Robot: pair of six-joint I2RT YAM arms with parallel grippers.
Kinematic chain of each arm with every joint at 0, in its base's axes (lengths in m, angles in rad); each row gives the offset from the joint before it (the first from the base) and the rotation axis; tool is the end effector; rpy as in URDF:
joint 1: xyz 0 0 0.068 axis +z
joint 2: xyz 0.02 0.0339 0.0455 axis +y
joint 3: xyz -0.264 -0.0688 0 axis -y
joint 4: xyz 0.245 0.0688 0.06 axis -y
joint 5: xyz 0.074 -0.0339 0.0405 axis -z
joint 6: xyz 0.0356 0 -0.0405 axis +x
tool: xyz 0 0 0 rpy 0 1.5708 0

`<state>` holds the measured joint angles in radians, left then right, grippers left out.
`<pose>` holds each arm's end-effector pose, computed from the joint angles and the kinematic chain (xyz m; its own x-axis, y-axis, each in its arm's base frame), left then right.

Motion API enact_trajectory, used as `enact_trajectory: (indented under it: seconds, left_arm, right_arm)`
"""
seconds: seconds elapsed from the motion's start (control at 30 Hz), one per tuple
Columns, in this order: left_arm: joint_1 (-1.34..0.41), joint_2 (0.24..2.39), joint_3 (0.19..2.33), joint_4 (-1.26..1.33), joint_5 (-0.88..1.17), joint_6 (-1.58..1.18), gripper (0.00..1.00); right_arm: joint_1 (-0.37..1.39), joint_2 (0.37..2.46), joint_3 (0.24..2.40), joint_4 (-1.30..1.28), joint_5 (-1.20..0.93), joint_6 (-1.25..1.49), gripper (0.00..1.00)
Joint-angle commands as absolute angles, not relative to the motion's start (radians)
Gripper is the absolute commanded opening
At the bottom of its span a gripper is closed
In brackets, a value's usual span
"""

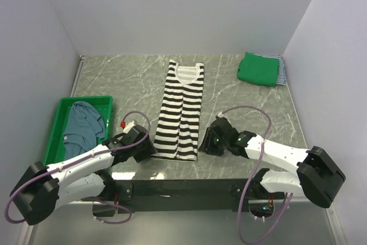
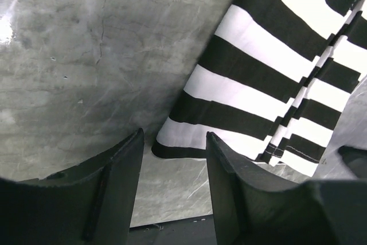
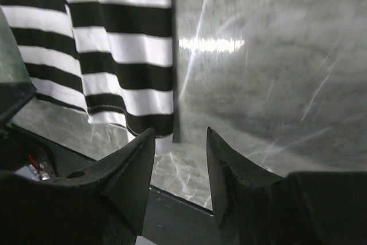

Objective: Fold and stack the tank tops
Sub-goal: Fold the tank top

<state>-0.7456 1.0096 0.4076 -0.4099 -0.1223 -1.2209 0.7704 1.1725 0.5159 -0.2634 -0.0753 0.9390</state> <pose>0.1303 -0.1144 0.1550 -0.8014 -0.5291 -0.2789 -0.3706 0.8053 -0.4627 0.1522 0.1514 0.1677 -0.9240 0.2246 -0.3095 0.0313 0.8510 0.5242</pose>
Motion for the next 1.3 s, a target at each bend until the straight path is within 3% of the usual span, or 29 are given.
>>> enact_trajectory:
  seconds: [0.0,0.57,0.73,0.93,1.07,1.27]
  left_arm:
    - [-0.755,1.031,0.413,-0.479,-0.153,-1.236,0.53]
    - [-0.758,1.106,0.410,-0.469,-0.149,-1.220,0.48]
    - [-0.762,1.117,0.397,-0.459,-0.141,-1.213,0.44]
    - [-0.782,1.123,0.396,-0.449,-0.129,-1.198,0.25]
    - [-0.796,1.097,0.400,-0.471,-0.123,-1.200,0.01]
    - [-0.885,1.025,0.422,-0.543,-0.132,-1.265,0.01]
  right_arm:
    - [0.814,1.147,0.479,-0.181,-0.091,1.052,0.48]
    - [0.897,1.265,0.403,-0.020,-0.104,1.166,0.47]
    - [0.904,1.289,0.388,-0.009,-0.089,1.161,0.36]
    - [0.904,1.253,0.383,-0.052,-0.058,1.138,0.13]
    - [0.907,1.218,0.411,-0.118,-0.026,1.089,0.04]
    - [0.975,1.125,0.437,-0.271,-0.003,1.068,0.00]
